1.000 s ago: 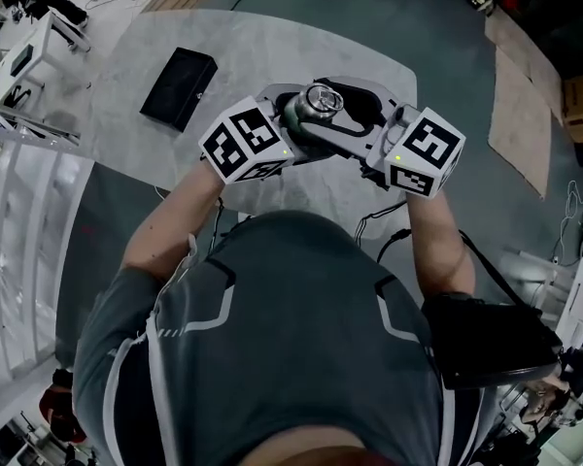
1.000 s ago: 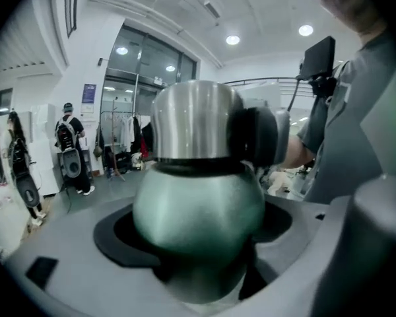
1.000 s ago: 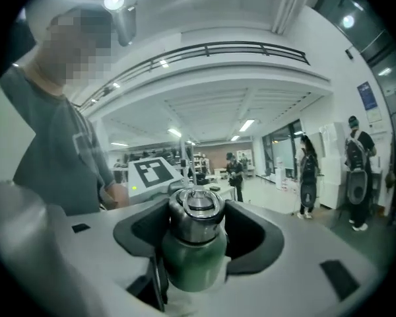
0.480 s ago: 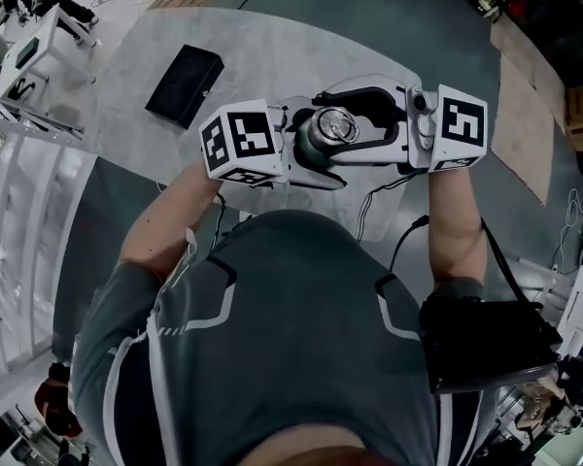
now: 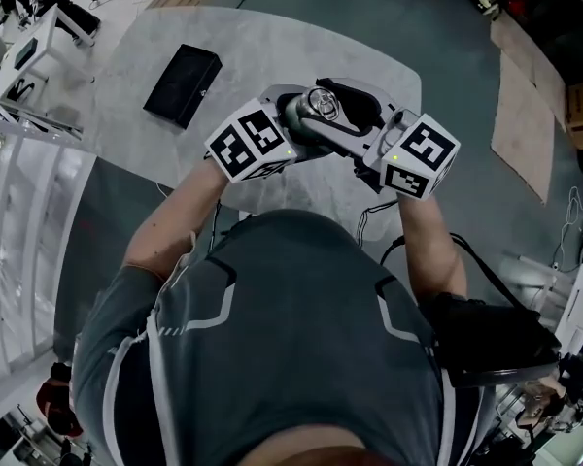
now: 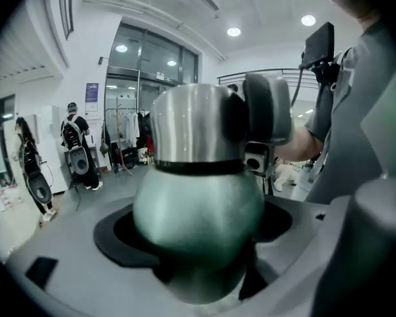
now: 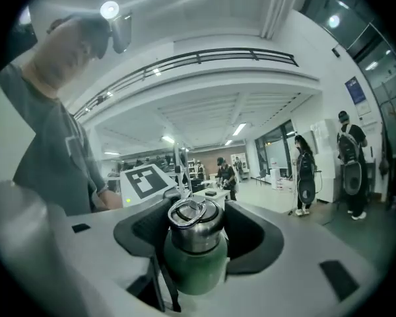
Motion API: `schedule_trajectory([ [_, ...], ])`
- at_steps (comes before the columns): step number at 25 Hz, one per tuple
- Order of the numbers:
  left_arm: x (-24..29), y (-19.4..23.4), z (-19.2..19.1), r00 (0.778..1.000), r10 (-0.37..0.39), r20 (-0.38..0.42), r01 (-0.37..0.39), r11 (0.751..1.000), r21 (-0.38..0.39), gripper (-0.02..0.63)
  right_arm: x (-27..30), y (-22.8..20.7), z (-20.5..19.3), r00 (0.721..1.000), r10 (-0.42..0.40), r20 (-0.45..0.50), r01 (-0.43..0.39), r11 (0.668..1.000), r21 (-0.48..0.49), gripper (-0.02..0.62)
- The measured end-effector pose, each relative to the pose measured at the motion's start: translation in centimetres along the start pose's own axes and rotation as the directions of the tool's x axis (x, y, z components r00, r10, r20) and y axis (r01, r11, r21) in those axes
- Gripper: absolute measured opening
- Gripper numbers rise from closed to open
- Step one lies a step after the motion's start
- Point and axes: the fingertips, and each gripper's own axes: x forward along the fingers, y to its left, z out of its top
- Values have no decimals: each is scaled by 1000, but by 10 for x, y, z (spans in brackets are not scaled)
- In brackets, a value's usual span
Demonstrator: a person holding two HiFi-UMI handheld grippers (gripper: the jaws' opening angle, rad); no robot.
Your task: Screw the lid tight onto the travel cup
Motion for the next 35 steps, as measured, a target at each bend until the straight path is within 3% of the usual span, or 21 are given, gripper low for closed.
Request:
schedule_trajectory([
  [3, 1, -9, 0, 998, -55, 18, 56, 998, -14, 402, -2, 4, -2, 999, 37, -16, -37, 999, 4, 272],
  [5, -1, -25, 9, 988, -147, 40, 146, 989, 17, 403, -12, 16, 4, 989, 150, -22, -151, 987, -56, 273],
  [7, -7, -48, 23, 956, -285, 67, 280, 957, 69, 402, -27, 33, 14, 950, 312, -33, -313, 939, -139, 280],
  [10, -24, -80, 36, 891, -445, 85, 431, 890, 148, 403, -37, 61, 25, 864, 499, -72, -503, 843, -190, 310],
  [13, -31, -94, 39, 870, -487, 84, 466, 865, 187, 402, -41, 78, 22, 807, 578, -122, -590, 792, -154, 310],
  [16, -36, -93, 43, 860, -499, 105, 477, 860, 180, 403, -39, 77, 25, 790, 601, -121, -613, 775, -153, 308],
  [19, -39, -84, 42, 871, -475, 123, 456, 876, 158, 402, -30, 74, 29, 800, 593, -90, -599, 781, -179, 278],
  [21, -34, -71, 42, 900, -412, 142, 400, 910, 109, 402, -23, 64, 33, 834, 550, -27, -545, 817, -187, 275],
  [24, -14, -33, 28, 977, -194, 91, 195, 981, -6, 402, -12, 28, 21, 945, 328, 2, -325, 937, -128, 272],
  [25, -8, -19, 20, 993, -110, 45, 111, 994, -24, 402, -8, 16, 13, 972, 237, -6, -236, 965, -112, 272],
  [27, 0, -1, 6, 1000, -4, -23, 3, 999, -36, 402, -4, 0, 0, 994, 108, -16, -109, 992, -71, 272],
  [29, 2, 2, 1, 999, 13, -29, -15, 998, -64, 402, -1, -5, -4, 999, 52, -12, -52, 998, -19, 272],
  [31, 1, -2, 1, 1000, -16, -7, 15, 997, -81, 402, 0, -3, -4, 998, 58, -17, -58, 998, -6, 272],
  [33, -3, -9, 4, 997, -77, 19, 78, 995, -68, 402, -4, 6, -3, 989, 140, -36, -142, 989, -45, 273],
  [35, -12, -23, 10, 983, -176, 55, 179, 982, -57, 402, -13, 19, 3, 962, 270, -39, -273, 958, -87, 301],
])
